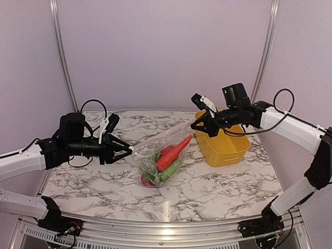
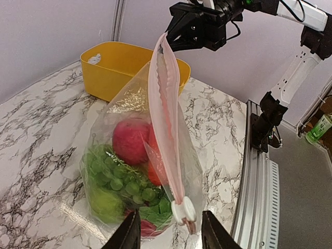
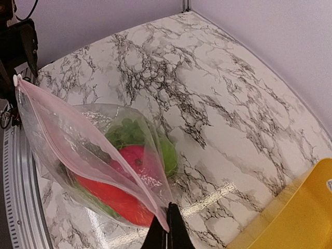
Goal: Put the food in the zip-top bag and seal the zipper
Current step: Pass from the right arm to the left
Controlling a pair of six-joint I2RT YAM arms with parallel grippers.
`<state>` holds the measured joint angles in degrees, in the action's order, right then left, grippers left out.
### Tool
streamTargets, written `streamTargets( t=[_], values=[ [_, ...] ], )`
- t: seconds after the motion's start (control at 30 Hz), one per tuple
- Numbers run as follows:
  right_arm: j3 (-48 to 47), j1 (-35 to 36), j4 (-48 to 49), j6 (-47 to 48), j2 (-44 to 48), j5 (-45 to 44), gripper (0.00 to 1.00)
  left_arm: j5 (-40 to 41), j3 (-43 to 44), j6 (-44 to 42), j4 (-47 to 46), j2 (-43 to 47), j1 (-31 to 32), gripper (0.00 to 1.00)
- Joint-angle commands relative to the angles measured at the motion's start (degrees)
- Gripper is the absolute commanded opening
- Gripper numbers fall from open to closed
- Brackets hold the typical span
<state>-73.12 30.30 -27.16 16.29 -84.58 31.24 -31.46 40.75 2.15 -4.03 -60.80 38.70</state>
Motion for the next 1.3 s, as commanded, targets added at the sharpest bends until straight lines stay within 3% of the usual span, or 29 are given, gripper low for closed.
streamTargets(
  t=[0.0, 0.17, 0.37, 0.73, 0.9, 1.1, 1.27],
  values=[
    [-1.5, 0.0, -0.6, -0.8, -0.9, 0.5, 0.00, -2.7, -1.2, 2.7, -5.2, -2.3, 0.2, 0.40],
    [-1.6, 0.0, -0.6, -0.9, -1.0, 0.3, 0.00, -3.5, -2.5, 3.6, -6.9, -3.6, 0.3, 0.44],
    [-1.4, 0.0, -0.1, -1.6, -1.0, -0.3, 0.00, -3.3, -4.2, 4.6, -9.3, -4.1, 0.3, 0.38],
    [-1.2, 0.0, -0.1, -1.8, -1.1, -0.4, 0.00, 1.2, -4.1, 2.5, -10.4, -3.7, 0.2, 0.02],
    [-1.7, 0.0, -0.4, -1.9, -0.2, -1.0, 0.00, 4.8, 0.5, -1.7, -6.4, -1.3, 0.1, 0.00],
    [-10.5, 3.0, -5.5, -0.2, -2.4, -1.4, 0.38, 2.8, 6.1, -7.9, -1.2, -4.0, 0.7, 0.00],
    [-24.1, 12.5, -11.6, 2.8, -7.5, -6.0, 0.45, 6.6, 13.6, -20.8, 9.9, -5.5, 3.1, 0.00]
  ],
)
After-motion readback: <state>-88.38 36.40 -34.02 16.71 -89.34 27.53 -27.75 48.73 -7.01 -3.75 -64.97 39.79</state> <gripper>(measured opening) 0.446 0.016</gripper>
